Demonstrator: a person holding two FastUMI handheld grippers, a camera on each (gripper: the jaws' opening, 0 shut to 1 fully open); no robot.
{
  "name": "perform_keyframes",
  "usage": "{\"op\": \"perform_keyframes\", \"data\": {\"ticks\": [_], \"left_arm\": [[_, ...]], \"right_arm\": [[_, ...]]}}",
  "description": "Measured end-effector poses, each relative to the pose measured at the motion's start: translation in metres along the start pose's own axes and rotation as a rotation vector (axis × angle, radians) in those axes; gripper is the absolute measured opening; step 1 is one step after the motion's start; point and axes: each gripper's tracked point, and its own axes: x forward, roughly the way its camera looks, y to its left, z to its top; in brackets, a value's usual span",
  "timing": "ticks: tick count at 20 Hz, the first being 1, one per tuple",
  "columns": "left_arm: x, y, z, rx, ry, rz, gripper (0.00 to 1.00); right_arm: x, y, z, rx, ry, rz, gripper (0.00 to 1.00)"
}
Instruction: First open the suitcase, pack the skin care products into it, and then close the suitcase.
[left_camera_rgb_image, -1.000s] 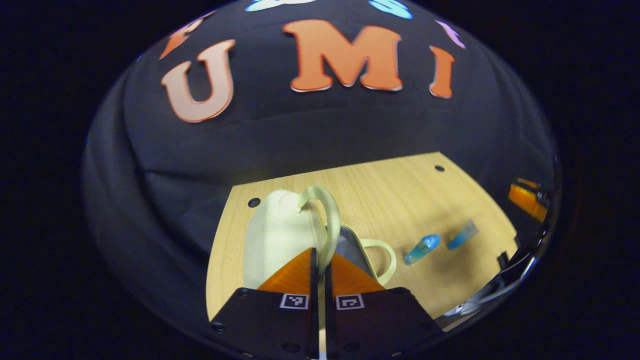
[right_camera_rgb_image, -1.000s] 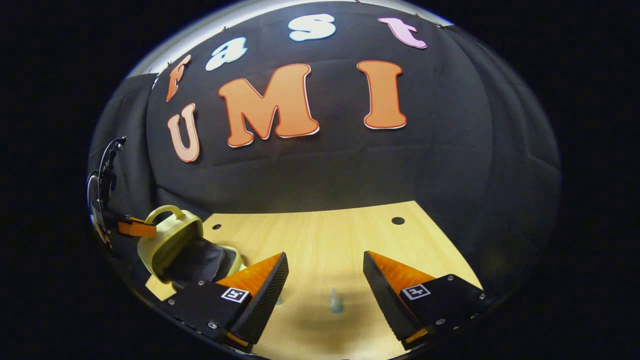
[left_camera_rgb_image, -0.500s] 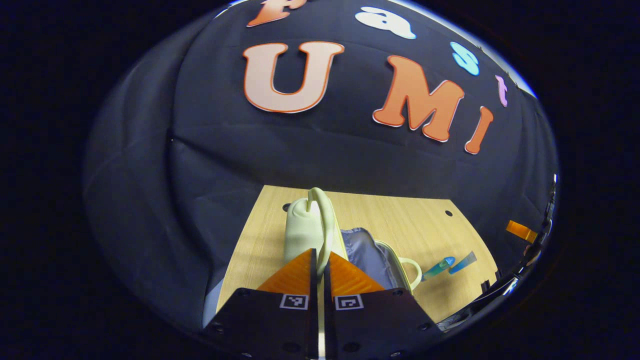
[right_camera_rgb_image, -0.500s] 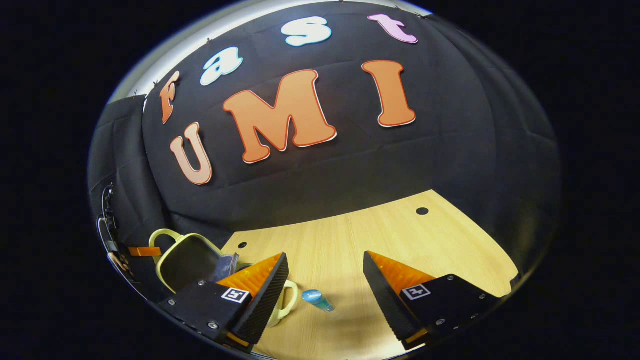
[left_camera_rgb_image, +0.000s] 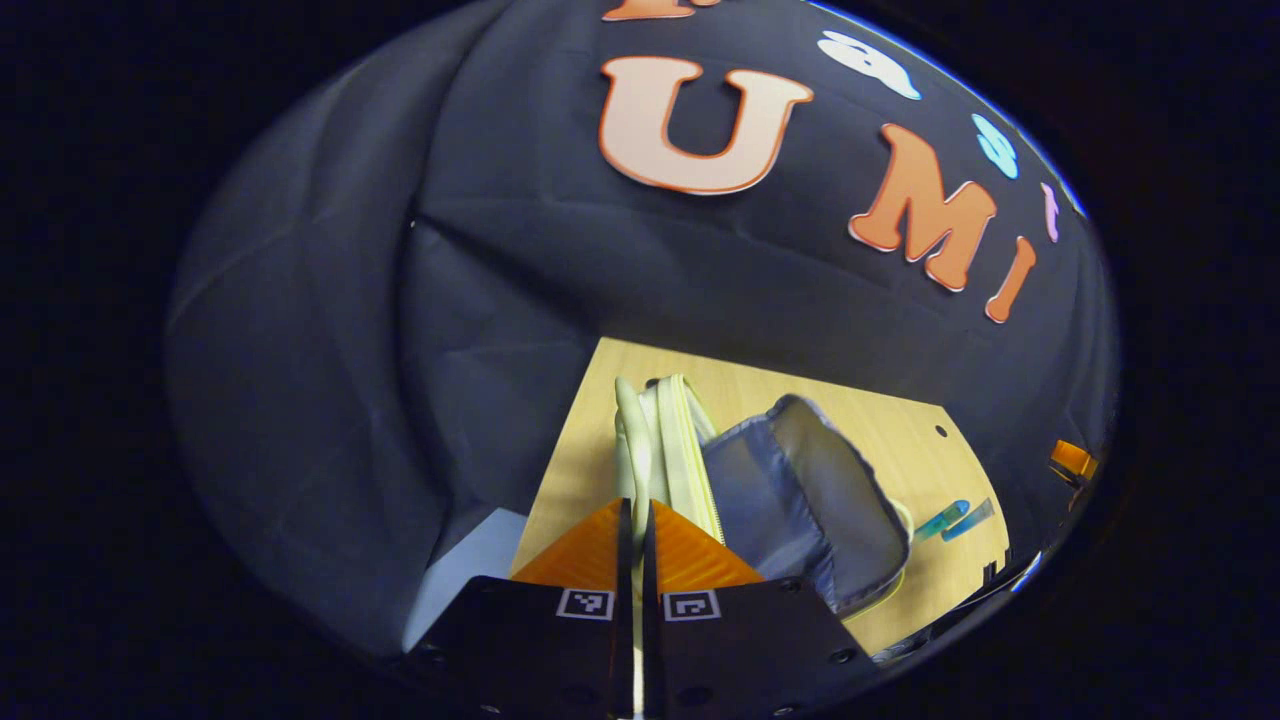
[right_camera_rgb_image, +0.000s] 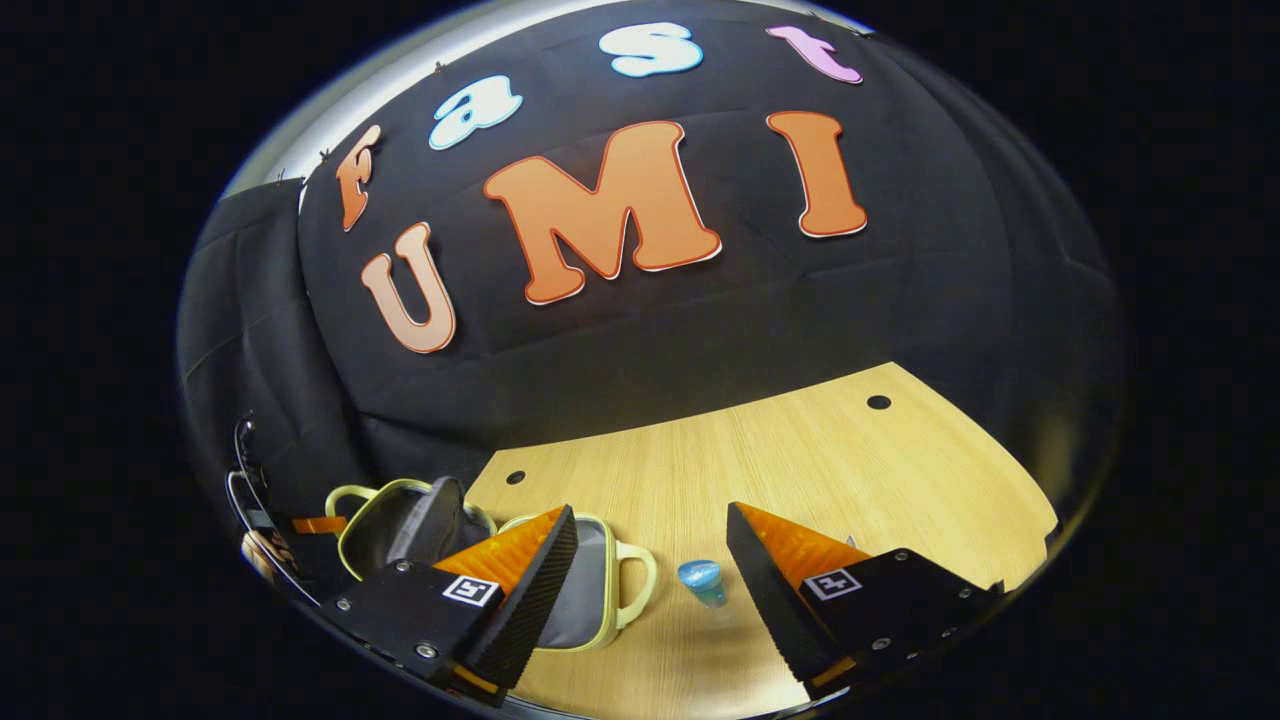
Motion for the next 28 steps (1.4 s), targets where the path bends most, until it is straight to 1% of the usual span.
{"op": "perform_keyframes", "data": {"ticks": [4, 7, 8, 10, 12, 14, 15, 16, 17, 18, 19, 22, 23, 24, 25, 26, 27, 28], "left_arm": [[0.022, 0.045, -0.039, -0.02, 0.071, 0.05, 0.04], [0.041, 0.069, -0.066, -0.048, 0.126, 0.075, 0.05], [0.048, 0.075, -0.074, -0.051, 0.143, 0.079, 0.04], [0.062, 0.083, -0.086, -0.059, 0.174, 0.094, 0.04], [0.078, 0.096, -0.092, -0.064, 0.178, 0.12, 0.04], [0.095, 0.107, -0.097, -0.068, 0.188, 0.154, 0.03], [0.103, 0.115, -0.098, -0.042, 0.198, 0.189, 0.07], [0.106, 0.125, -0.1, 0.007, 0.207, 0.236, 0.13], [0.105, 0.129, -0.099, 0.053, 0.21, 0.26, 0.24], [0.107, 0.129, -0.097, 0.086, 0.209, 0.263, 0.22], [0.107, 0.124, -0.095, 0.1, 0.205, 0.249, 0.36], [0.089, 0.121, -0.07, 0.152, 0.138, 0.303, 0.84], [0.082, 0.113, -0.058, 0.165, 0.107, 0.308, 0.86], [0.075, 0.103, -0.046, 0.179, 0.07, 0.314, 0.92], [0.067, 0.09, -0.035, 0.188, 0.036, 0.31, 1.0], [0.056, 0.076, -0.021, 0.193, 0.002, 0.307, 0.98], [0.046, 0.059, -0.007, 0.195, -0.032, 0.298, 1.0], [0.036, 0.04, 0.006, 0.192, -0.071, 0.289, 0.99]], "right_arm": [[0.003, -0.003, -0.005, -0.05, 0.013, -0.036, 0.95], [0.005, 0.0, -0.013, -0.053, 0.04, -0.039, 0.95], [0.006, -0.001, -0.014, -0.055, 0.046, -0.044, 0.95], [0.006, -0.003, -0.017, -0.056, 0.058, -0.058, 0.95], [0.007, -0.008, -0.02, -0.062, 0.069, -0.075, 0.95], [0.008, -0.014, -0.023, -0.096, 0.078, -0.097, 0.95], [0.007, -0.015, -0.024, -0.108, 0.084, -0.103, 0.95], [0.006, -0.017, -0.026, -0.112, 0.089, -0.107, 0.95], [0.004, -0.019, -0.027, -0.113, 0.093, -0.11, 0.95], [0.002, -0.022, -0.026, -0.113, 0.092, -0.117, 0.95], [0.001, -0.027, -0.026, -0.113, 0.089, -0.126, 0.95], [-0.003, -0.041, -0.026, -0.116, 0.089, -0.148, 0.95], [-0.004, -0.046, -0.025, -0.118, 0.086, -0.154, 0.95], [-0.004, -0.051, -0.022, -0.122, 0.077, -0.161, 0.95], [-0.004, -0.057, -0.019, -0.128, 0.069, -0.17, 0.95], [-0.004, -0.062, -0.016, -0.133, 0.062, -0.174, 0.95], [-0.005, -0.066, -0.012, -0.139, 0.05, -0.178, 0.95], [-0.005, -0.072, -0.008, -0.149, 0.038, -0.181, 0.95]]}}
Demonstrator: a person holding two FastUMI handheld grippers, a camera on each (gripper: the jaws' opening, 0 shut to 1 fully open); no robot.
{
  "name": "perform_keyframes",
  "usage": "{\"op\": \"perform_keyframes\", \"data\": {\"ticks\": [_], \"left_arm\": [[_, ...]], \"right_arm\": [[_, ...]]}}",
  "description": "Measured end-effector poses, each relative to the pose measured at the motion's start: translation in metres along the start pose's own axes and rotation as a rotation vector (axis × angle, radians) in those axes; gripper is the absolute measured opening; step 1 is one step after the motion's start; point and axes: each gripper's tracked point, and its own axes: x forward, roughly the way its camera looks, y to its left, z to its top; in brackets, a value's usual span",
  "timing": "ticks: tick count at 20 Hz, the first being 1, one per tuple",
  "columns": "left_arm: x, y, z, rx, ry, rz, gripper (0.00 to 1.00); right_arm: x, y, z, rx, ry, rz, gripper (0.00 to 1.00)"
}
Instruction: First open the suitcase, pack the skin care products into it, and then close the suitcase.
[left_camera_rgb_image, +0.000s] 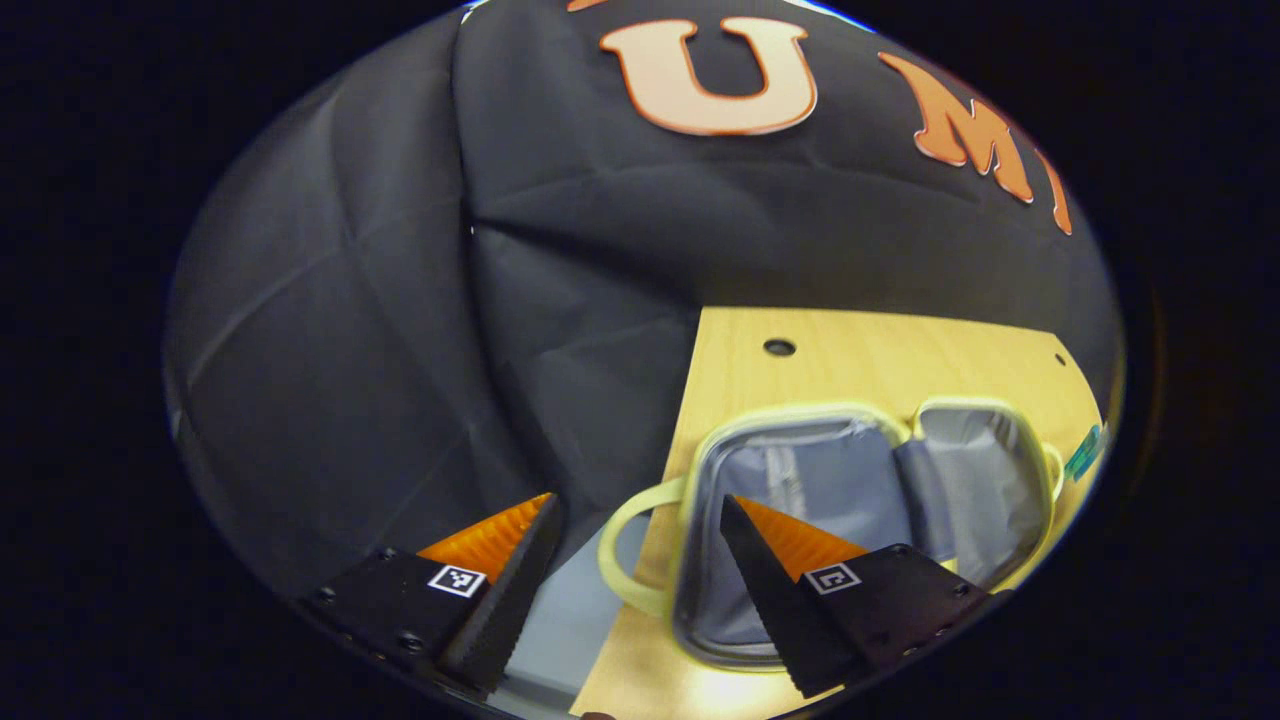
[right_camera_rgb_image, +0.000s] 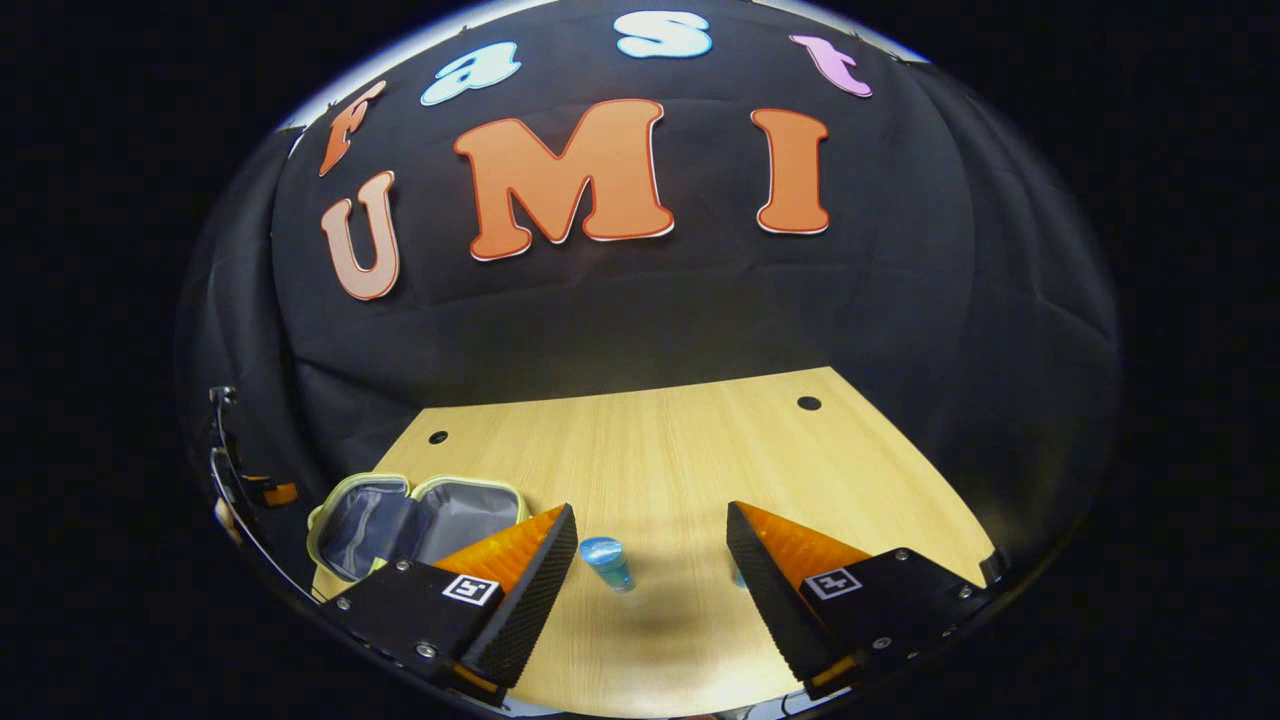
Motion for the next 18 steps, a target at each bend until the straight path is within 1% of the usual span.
{"op": "perform_keyframes", "data": {"ticks": [2, 5, 7, 8, 9, 10, 13, 15, 18], "left_arm": [[-0.037, -0.019, 0.037, -0.015, -0.09, -0.013, 0.99], [-0.084, -0.068, 0.097, -0.029, -0.241, -0.049, 0.99], [-0.117, -0.123, 0.127, -0.028, -0.33, -0.115, 0.99], [-0.132, -0.156, 0.138, -0.016, -0.369, -0.149, 1.0], [-0.149, -0.186, 0.149, 0.001, -0.401, -0.179, 0.99], [-0.167, -0.214, 0.152, 0.023, -0.418, -0.213, 0.99], [-0.197, -0.292, 0.157, 0.042, -0.461, -0.254, 0.99], [-0.211, -0.344, 0.159, 0.061, -0.501, -0.271, 0.99], [-0.213, -0.423, 0.14, 0.115, -0.494, -0.326, 0.99]], "right_arm": [[0.0, -0.013, 0.004, -0.021, -0.024, -0.015, 0.95], [0.001, -0.03, 0.002, -0.049, -0.038, -0.023, 0.95], [0.002, -0.039, -0.004, -0.052, -0.025, -0.009, 0.95], [0.003, -0.042, -0.007, -0.051, -0.021, 0.0, 0.95], [0.004, -0.049, -0.009, -0.052, -0.018, 0.006, 0.95], [0.005, -0.055, -0.009, -0.054, -0.019, 0.011, 0.95], [0.011, -0.071, -0.011, -0.054, -0.034, 0.022, 0.95], [0.021, -0.082, -0.017, -0.06, -0.029, 0.021, 0.95], [0.028, -0.09, -0.03, -0.044, 0.009, 0.059, 0.95]]}}
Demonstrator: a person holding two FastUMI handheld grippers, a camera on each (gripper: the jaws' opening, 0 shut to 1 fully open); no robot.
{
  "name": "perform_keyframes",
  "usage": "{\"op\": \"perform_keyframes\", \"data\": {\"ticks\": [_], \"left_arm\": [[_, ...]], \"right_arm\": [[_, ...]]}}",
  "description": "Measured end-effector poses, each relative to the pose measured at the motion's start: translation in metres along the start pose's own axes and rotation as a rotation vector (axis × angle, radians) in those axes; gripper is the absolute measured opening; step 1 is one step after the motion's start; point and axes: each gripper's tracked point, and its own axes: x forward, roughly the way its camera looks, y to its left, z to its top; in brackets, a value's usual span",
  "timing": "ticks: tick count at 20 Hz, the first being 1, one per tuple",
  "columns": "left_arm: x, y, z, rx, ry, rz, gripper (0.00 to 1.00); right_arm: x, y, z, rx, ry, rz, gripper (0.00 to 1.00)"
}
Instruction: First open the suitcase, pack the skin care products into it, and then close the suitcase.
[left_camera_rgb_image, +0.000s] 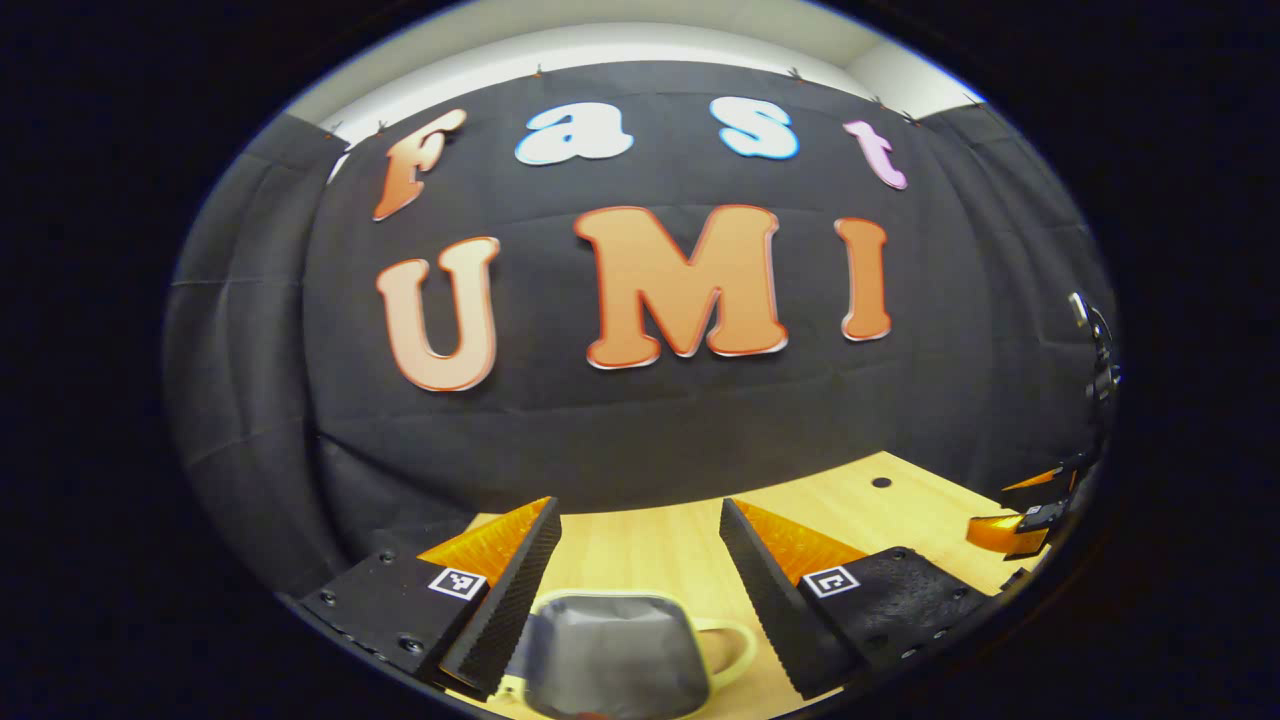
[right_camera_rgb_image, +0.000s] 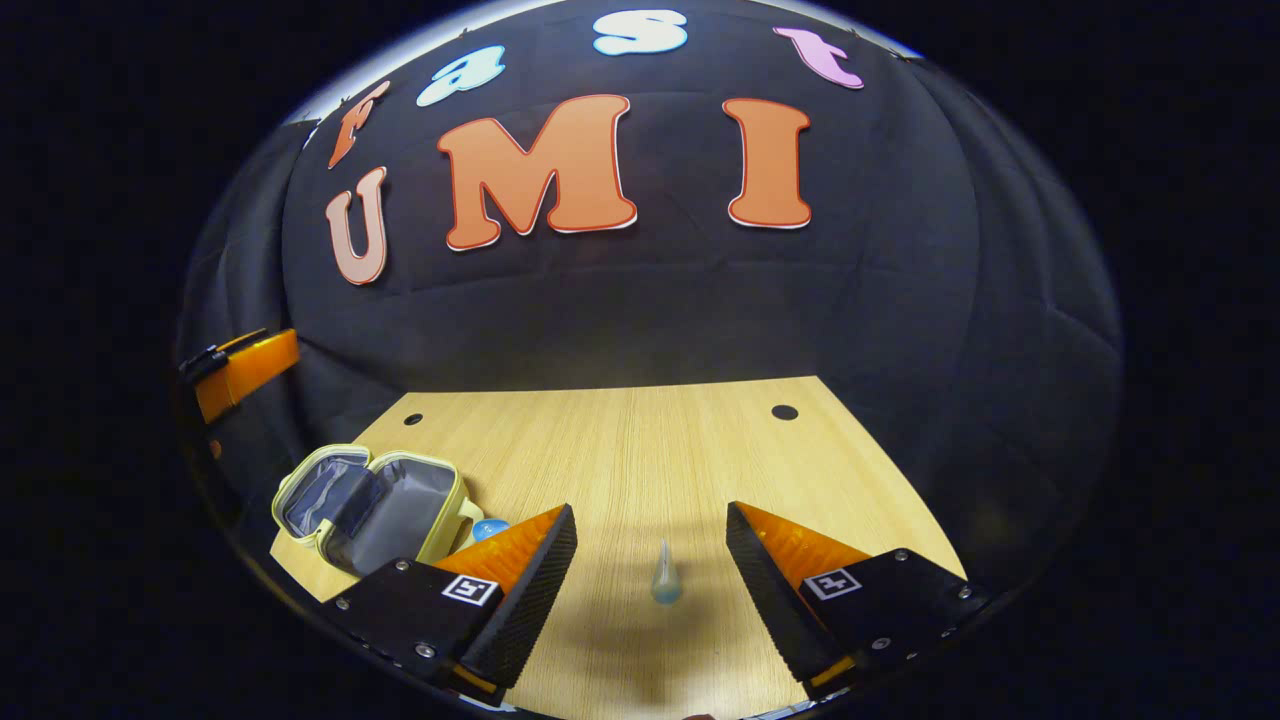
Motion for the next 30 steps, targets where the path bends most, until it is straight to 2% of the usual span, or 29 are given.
{"op": "perform_keyframes", "data": {"ticks": [2, 6, 8, 15, 18, 22, 24, 25, 27, 30], "left_arm": [[0.013, -0.047, -0.023, 0.01, 0.032, -0.041, 0.99], [0.036, -0.113, -0.076, -0.05, 0.112, -0.082, 0.99], [0.05, -0.124, -0.104, -0.042, 0.144, -0.062, 0.99], [0.082, -0.151, -0.198, -0.018, 0.25, -0.04, 0.99], [0.087, -0.162, -0.245, -0.045, 0.329, -0.047, 0.99], [0.085, -0.169, -0.274, -0.027, 0.381, -0.057, 0.99], [0.087, -0.174, -0.284, -0.027, 0.408, -0.061, 0.91], [0.086, -0.173, -0.286, -0.022, 0.417, -0.059, 0.81], [0.097, -0.18, -0.291, -0.026, 0.42, -0.081, 0.51], [0.08, -0.185, -0.283, -0.073, 0.469, -0.128, 0.49]], "right_arm": [[0.004, -0.01, -0.01, -0.012, 0.028, 0.006, 0.95], [0.01, -0.025, -0.021, -0.023, 0.051, 0.037, 0.95], [0.013, -0.035, -0.027, -0.038, 0.07, 0.047, 0.96], [0.028, -0.08, -0.049, -0.036, 0.13, 0.003, 0.95], [0.028, -0.087, -0.057, -0.049, 0.15, -0.007, 0.95], [0.028, -0.091, -0.068, -0.051, 0.179, -0.011, 0.96], [0.027, -0.088, -0.072, -0.047, 0.199, -0.006, 0.95], [0.026, -0.087, -0.075, -0.053, 0.2, -0.005, 0.96], [0.024, -0.087, -0.077, -0.07, 0.204, -0.003, 0.96], [0.022, -0.081, -0.079, -0.064, 0.202, 0.013, 0.96]]}}
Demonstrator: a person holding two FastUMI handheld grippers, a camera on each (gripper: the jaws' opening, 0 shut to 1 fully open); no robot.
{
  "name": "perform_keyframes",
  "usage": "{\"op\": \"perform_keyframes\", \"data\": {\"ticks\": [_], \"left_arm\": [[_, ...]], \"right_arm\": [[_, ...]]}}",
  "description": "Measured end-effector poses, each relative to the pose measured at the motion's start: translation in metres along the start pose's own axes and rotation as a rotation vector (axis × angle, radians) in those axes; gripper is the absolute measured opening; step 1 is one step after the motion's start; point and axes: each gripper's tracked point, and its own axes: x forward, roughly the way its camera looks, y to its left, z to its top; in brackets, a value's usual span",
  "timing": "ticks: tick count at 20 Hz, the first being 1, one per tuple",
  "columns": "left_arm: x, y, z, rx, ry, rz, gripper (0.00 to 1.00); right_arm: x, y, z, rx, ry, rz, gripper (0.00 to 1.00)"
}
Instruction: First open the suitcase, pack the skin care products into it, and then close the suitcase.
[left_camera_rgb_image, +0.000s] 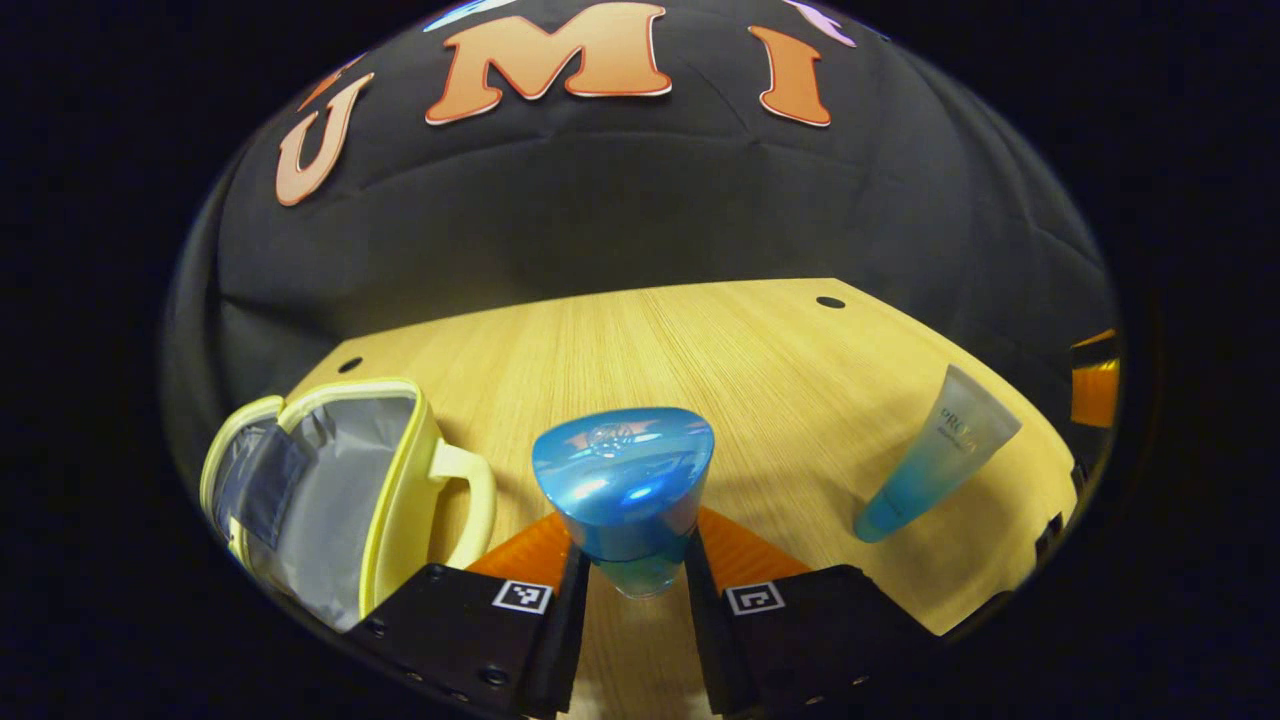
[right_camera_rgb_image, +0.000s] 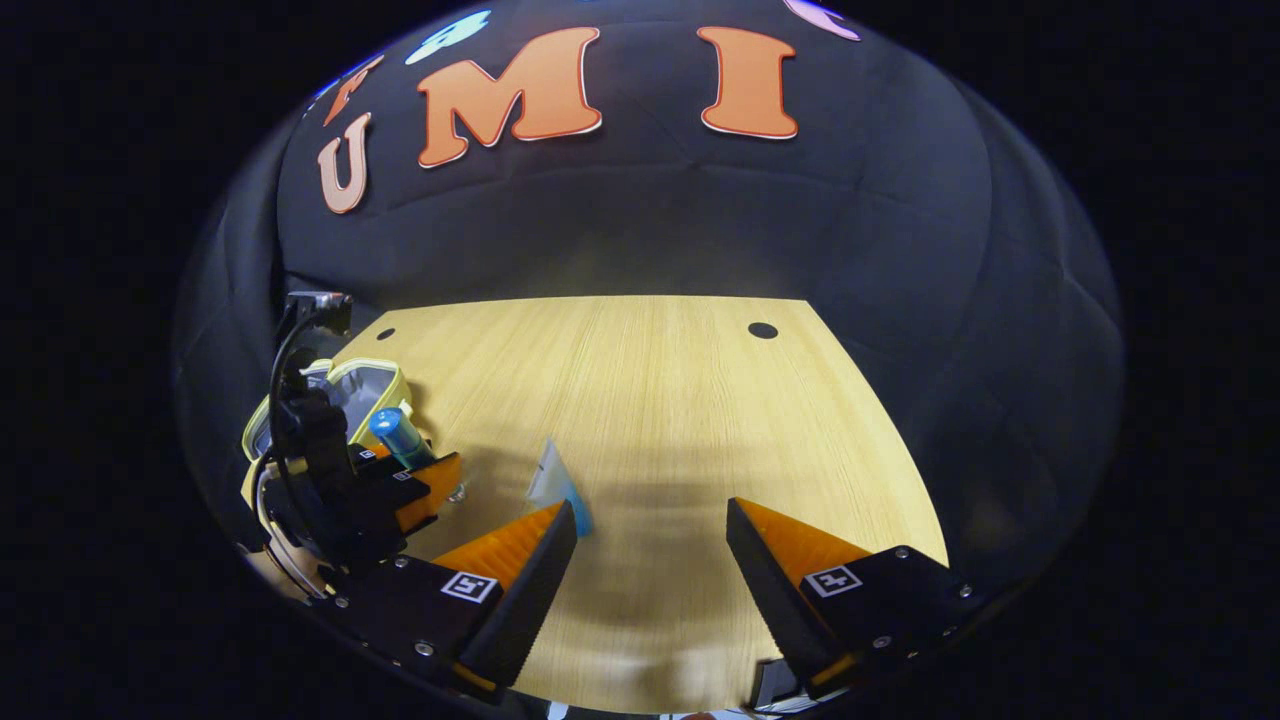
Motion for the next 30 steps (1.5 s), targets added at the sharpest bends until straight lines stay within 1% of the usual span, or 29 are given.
{"op": "perform_keyframes", "data": {"ticks": [1, 4, 6, 9, 11, 12, 13, 15, 18, 20, 21, 22, 23, 24, 25, 26, 27, 28, 30], "left_arm": [[-0.007, -0.001, 0.002, 0.006, 0.009, -0.004, 0.47], [-0.038, -0.002, 0.014, 0.051, 0.029, -0.01, 0.48], [-0.064, -0.008, 0.018, 0.038, 0.048, -0.048, 0.48], [-0.106, -0.01, 0.028, 0.001, 0.07, -0.076, 0.48], [-0.13, -0.008, 0.034, 0.002, 0.072, -0.079, 0.47], [-0.14, -0.004, 0.036, 0.003, 0.073, -0.072, 0.5], [-0.15, 0.001, 0.038, -0.004, 0.068, -0.057, 0.5], [-0.168, 0.008, 0.04, -0.021, 0.065, -0.052, 0.48], [-0.188, 0.024, 0.036, -0.076, 0.07, -0.034, 0.49], [-0.197, 0.034, 0.033, -0.098, 0.082, -0.018, 0.48], [-0.199, 0.041, 0.031, -0.101, 0.089, -0.008, 0.5], [-0.202, 0.049, 0.03, -0.1, 0.095, 0.008, 0.48], [-0.204, 0.057, 0.03, -0.098, 0.098, 0.023, 0.5], [-0.205, 0.063, 0.029, -0.097, 0.106, 0.033, 0.5], [-0.206, 0.07, 0.028, -0.102, 0.117, 0.046, 0.48], [-0.206, 0.075, 0.027, -0.114, 0.126, 0.048, 0.5], [-0.208, 0.078, 0.026, -0.129, 0.135, 0.043, 0.47], [-0.209, 0.082, 0.025, -0.144, 0.143, 0.035, 0.48], [-0.212, 0.093, 0.026, -0.143, 0.159, 0.036, 0.49]], "right_arm": [[-0.001, 0.005, 0.002, 0.007, -0.009, 0.005, 0.96], [-0.005, 0.022, 0.006, 0.032, -0.017, 0.049, 0.96], [-0.004, 0.034, 0.006, 0.029, -0.023, 0.073, 0.96], [0.004, 0.054, 0.0, -0.005, -0.026, 0.102, 0.96], [0.018, 0.066, -0.009, -0.03, -0.01, 0.114, 0.96], [0.028, 0.07, -0.015, -0.046, 0.006, 0.119, 0.96], [0.038, 0.073, -0.023, -0.053, 0.038, 0.128, 0.96], [0.057, 0.073, -0.034, -0.05, 0.081, 0.126, 0.96], [0.089, 0.063, -0.045, -0.078, 0.125, 0.086, 0.96], [0.104, 0.061, -0.052, -0.086, 0.162, 0.076, 0.95], [0.11, 0.063, -0.055, -0.082, 0.181, 0.076, 0.93], [0.114, 0.065, -0.063, -0.079, 0.209, 0.072, 0.85], [0.117, 0.066, -0.069, -0.081, 0.233, 0.07, 0.83], [0.12, 0.068, -0.072, -0.084, 0.243, 0.069, 0.78], [0.122, 0.068, -0.076, -0.091, 0.248, 0.068, 0.76], [0.123, 0.07, -0.077, -0.098, 0.253, 0.067, 0.7], [0.126, 0.07, -0.079, -0.097, 0.261, 0.067, 0.64], [0.122, 0.069, -0.075, -0.083, 0.263, 0.067, 0.45], [0.117, 0.075, -0.077, -0.038, 0.296, 0.099, 0.43]]}}
